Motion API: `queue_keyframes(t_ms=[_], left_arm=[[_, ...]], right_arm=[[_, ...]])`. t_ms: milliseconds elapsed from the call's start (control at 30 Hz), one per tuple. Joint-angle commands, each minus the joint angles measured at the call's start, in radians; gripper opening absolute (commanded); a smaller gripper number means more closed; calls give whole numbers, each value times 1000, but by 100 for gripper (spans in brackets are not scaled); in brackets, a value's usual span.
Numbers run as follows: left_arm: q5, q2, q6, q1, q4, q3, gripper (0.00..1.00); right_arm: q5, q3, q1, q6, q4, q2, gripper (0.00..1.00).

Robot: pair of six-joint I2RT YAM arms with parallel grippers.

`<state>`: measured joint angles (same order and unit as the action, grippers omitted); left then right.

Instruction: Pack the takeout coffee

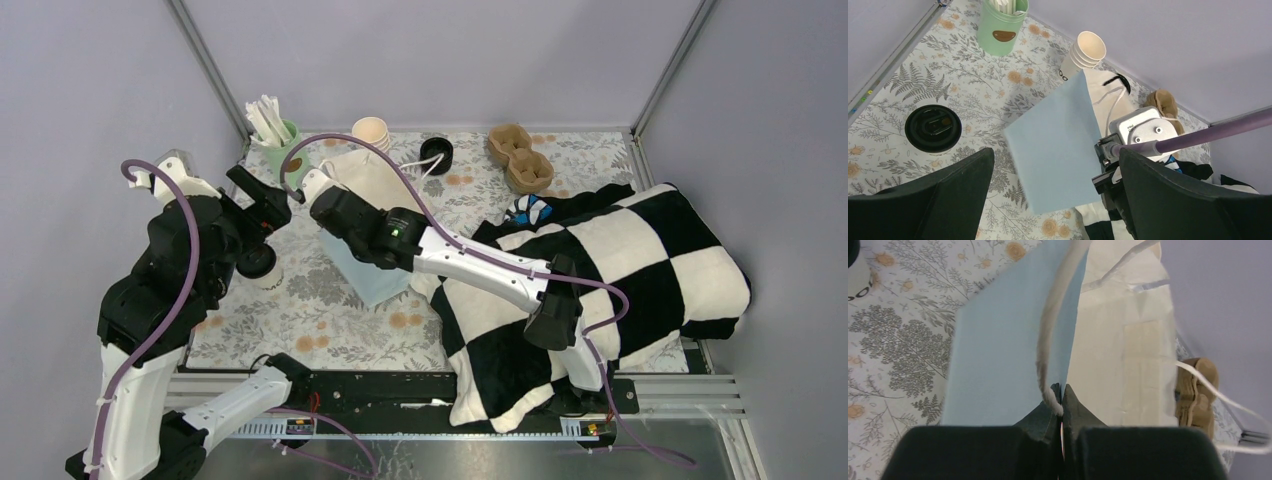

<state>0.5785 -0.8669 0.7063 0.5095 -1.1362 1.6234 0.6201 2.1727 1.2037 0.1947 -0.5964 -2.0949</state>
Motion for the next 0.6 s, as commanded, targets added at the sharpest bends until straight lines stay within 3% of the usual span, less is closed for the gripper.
queue_keyframes(t_ms=[0, 400, 467, 567], left_arm=[[18, -14, -5, 1, 72, 34, 98], [18, -4, 6, 1, 71, 10, 99], [23, 4, 12, 1, 63, 6, 99], [29, 10, 17, 1, 52, 5, 99]], right_arm=[[86, -1, 39, 102, 37, 69, 4], [-108, -45, 39, 40, 43, -7, 7], [-120, -45, 39, 30, 35, -6, 12], [-146, -18, 39, 10, 4, 2, 30]])
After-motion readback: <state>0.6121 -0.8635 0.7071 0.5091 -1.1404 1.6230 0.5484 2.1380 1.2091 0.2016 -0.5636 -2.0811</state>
